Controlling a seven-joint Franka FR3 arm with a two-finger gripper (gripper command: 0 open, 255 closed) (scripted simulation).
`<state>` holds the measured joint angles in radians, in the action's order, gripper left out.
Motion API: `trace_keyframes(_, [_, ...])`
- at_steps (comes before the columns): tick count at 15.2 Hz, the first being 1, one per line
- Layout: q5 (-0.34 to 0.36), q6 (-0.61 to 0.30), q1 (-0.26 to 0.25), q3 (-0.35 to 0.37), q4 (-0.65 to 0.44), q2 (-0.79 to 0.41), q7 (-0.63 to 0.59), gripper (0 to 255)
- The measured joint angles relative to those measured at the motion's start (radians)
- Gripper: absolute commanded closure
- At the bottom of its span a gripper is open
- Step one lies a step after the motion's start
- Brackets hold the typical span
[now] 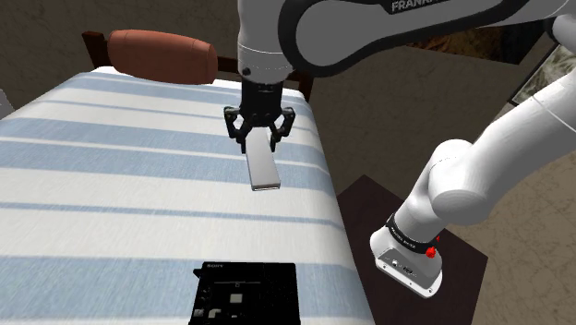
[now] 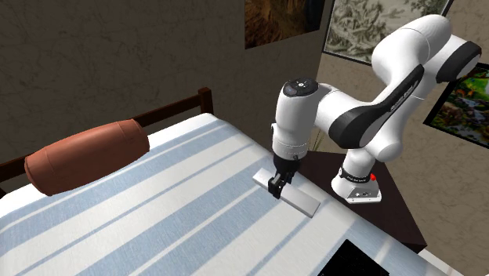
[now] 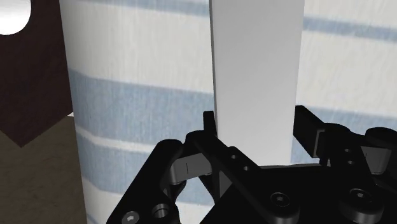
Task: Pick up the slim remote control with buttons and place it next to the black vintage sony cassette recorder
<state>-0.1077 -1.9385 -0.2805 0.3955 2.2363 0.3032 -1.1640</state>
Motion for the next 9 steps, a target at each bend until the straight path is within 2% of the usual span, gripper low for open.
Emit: trace_keyframes(9, [0.004,-0.125,-0.001,0.014,0.093,-0.034,-0.008,255])
